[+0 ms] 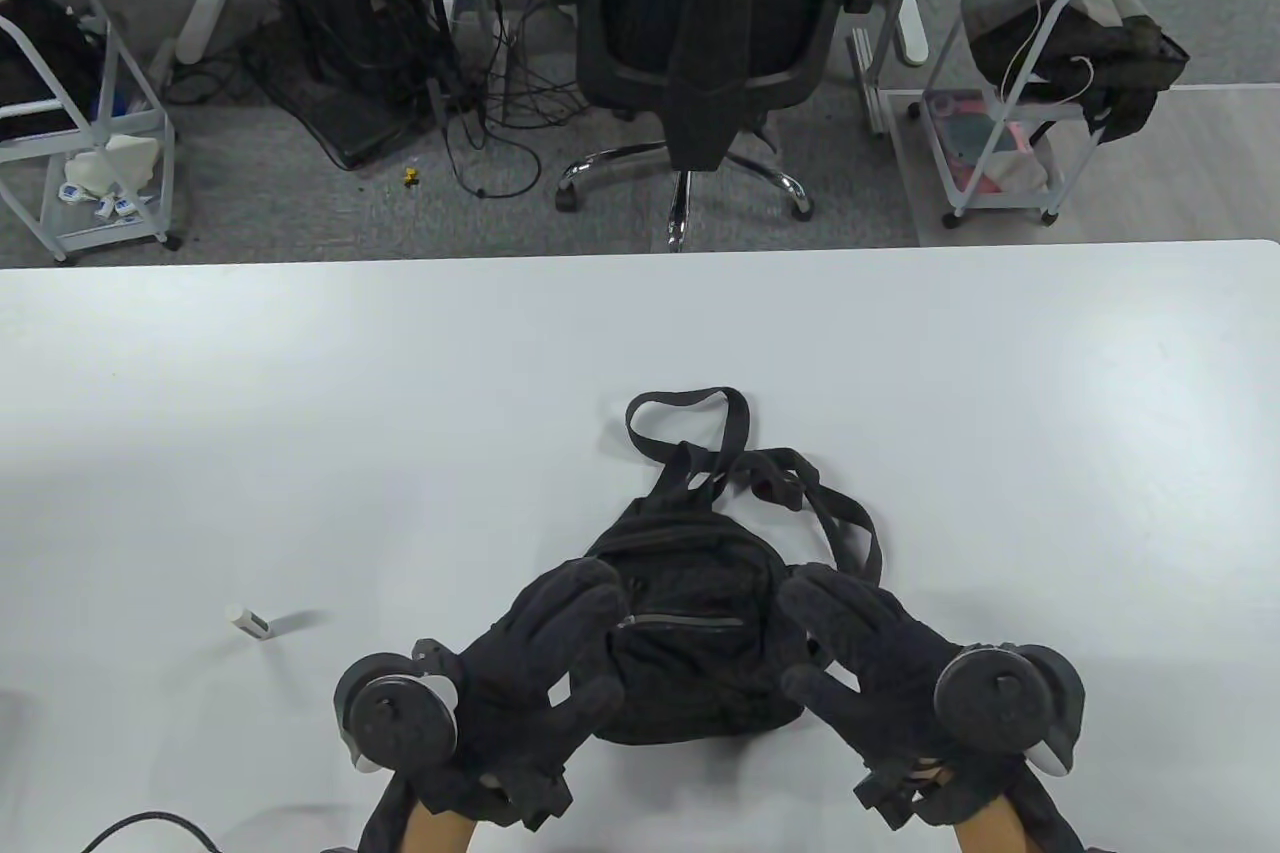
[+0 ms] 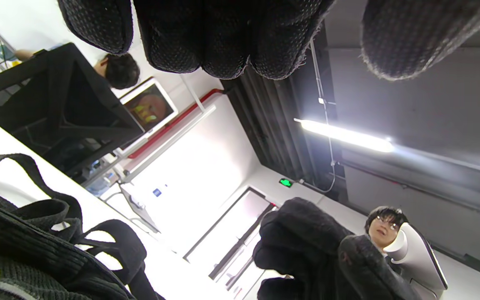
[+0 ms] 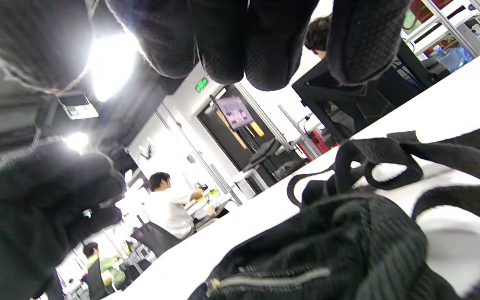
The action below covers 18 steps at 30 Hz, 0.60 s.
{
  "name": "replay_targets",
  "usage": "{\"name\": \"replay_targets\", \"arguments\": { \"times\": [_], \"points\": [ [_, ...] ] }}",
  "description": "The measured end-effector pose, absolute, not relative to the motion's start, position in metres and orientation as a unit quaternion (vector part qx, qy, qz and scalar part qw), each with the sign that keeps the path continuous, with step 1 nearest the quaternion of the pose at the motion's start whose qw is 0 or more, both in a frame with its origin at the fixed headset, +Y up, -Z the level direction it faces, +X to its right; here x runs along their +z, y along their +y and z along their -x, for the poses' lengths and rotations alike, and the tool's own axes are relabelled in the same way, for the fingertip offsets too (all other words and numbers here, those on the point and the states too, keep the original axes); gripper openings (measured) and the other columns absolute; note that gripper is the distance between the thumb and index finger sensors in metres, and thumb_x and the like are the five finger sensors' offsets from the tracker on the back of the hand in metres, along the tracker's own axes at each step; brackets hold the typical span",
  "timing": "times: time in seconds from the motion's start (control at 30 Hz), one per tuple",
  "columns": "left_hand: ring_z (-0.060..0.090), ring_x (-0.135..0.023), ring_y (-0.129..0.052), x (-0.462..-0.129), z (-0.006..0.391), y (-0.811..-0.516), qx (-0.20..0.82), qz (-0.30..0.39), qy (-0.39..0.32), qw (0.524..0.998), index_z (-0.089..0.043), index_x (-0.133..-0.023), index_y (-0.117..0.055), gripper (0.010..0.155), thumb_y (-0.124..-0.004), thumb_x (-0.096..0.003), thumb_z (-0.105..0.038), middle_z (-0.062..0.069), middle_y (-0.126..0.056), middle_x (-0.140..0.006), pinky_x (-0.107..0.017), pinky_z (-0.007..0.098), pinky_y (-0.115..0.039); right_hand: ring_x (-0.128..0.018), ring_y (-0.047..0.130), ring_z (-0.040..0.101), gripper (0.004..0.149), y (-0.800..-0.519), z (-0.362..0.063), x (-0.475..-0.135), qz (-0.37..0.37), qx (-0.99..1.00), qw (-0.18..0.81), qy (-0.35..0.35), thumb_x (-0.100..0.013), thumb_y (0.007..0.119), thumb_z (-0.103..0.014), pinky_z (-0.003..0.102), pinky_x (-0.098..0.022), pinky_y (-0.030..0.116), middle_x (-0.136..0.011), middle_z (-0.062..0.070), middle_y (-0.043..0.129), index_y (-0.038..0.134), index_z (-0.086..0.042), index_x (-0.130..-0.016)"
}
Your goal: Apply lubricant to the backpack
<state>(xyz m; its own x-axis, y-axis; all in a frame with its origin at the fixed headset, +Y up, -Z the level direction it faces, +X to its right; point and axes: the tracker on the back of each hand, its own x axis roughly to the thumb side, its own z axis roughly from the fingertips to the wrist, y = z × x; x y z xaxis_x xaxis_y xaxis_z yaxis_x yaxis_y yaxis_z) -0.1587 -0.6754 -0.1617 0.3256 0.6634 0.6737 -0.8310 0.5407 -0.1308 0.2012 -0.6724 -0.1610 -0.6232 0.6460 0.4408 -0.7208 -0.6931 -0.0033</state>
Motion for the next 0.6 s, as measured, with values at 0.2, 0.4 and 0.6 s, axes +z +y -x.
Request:
{"name": "replay_targets", "arguments": {
  "times": [0.2,0.4,0.6],
  "points": [
    [0.052,-0.098,-0.075,-0.159,0.159,-0.671,0.460,-0.130,-0.352,0.805,-0.015,-0.106,-0.069,0.075,-0.075,-0.0479,-0.061,0.021,-0.064,-0.112,-0.069,0.071,-0.064,-0.101,0.078,0.031,0.069,-0.663,-0.207,-0.156,-0.219,0.881,0.404,-0.110,-0.043,0.079,-0.067,0.062,-0.068,0.069,-0.111,-0.001,0.066,0.065,-0.038,-0.103],
    [0.052,-0.096,-0.076,-0.158,0.182,-0.660,0.464,-0.167,-0.312,0.812,-0.015,-0.106,-0.069,0.074,-0.075,-0.0486,-0.060,0.021,-0.064,-0.111,-0.068,0.072,-0.064,-0.100,0.079,0.031,0.068,-0.663,-0.206,-0.154,-0.235,0.879,0.400,-0.104,-0.043,0.079,-0.067,0.062,-0.067,0.069,-0.110,-0.001,0.067,0.067,-0.038,-0.103],
    [0.053,-0.095,-0.077,-0.159,0.229,-0.649,0.471,-0.212,-0.237,0.823,-0.014,-0.106,-0.070,0.074,-0.074,-0.0492,-0.060,0.021,-0.065,-0.111,-0.067,0.073,-0.064,-0.100,0.080,0.031,0.068,-0.664,-0.204,-0.154,-0.238,0.881,0.397,-0.099,-0.043,0.079,-0.067,0.062,-0.067,0.069,-0.110,-0.001,0.068,0.067,-0.038,-0.102]
  ]
}}
